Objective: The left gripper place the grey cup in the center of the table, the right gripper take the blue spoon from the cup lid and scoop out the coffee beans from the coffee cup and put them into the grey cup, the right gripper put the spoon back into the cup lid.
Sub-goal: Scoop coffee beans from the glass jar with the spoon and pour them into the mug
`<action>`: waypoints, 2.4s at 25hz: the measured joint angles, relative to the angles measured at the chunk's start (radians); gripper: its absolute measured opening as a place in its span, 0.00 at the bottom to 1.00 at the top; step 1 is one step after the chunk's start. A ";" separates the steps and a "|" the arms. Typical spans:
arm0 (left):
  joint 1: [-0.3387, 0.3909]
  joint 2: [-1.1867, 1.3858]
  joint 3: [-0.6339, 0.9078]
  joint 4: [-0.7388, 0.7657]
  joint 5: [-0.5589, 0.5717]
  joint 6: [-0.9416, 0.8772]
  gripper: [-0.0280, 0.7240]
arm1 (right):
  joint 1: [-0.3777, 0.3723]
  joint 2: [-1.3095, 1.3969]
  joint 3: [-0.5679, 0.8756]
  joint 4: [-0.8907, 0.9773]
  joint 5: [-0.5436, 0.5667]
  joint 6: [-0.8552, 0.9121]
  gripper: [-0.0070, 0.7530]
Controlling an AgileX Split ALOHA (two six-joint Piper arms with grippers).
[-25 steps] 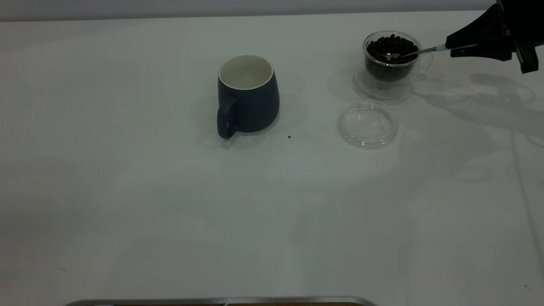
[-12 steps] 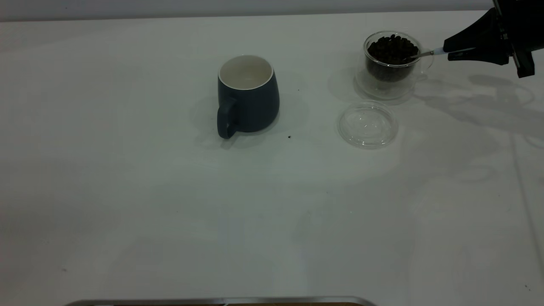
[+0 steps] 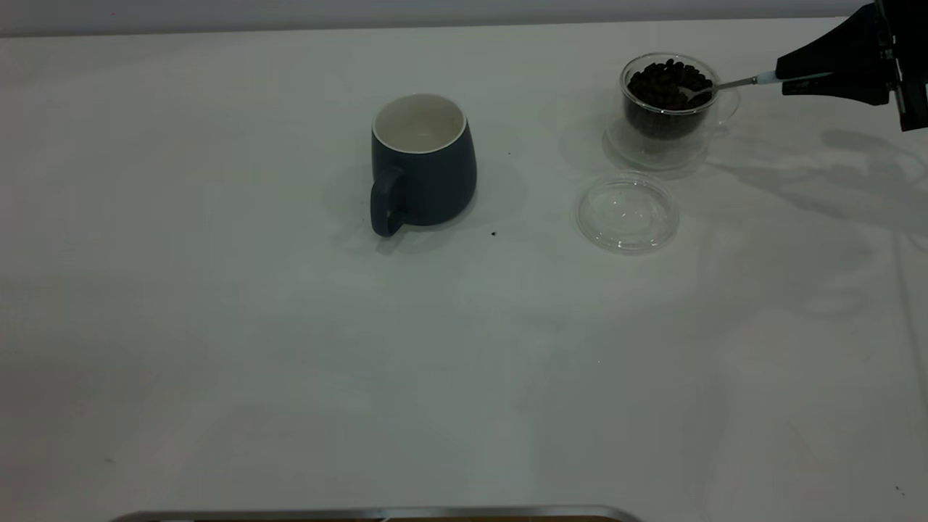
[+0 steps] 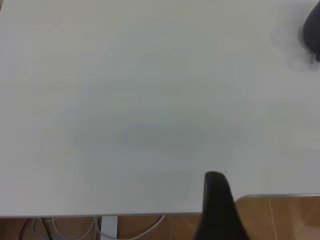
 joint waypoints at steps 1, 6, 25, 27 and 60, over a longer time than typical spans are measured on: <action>0.000 0.000 0.000 0.000 0.000 0.000 0.79 | -0.004 0.000 0.000 0.000 0.007 0.001 0.15; 0.000 0.000 0.000 0.000 0.000 -0.001 0.79 | -0.026 0.000 0.000 0.010 0.036 0.003 0.15; 0.000 0.000 0.000 0.000 0.000 -0.001 0.79 | -0.031 0.000 0.000 0.050 0.119 0.038 0.15; 0.000 0.000 0.000 0.000 0.000 -0.001 0.79 | -0.008 0.000 0.000 0.050 0.119 0.042 0.15; 0.000 0.000 0.000 0.000 0.000 0.000 0.79 | 0.482 0.000 0.000 0.256 0.049 -0.001 0.15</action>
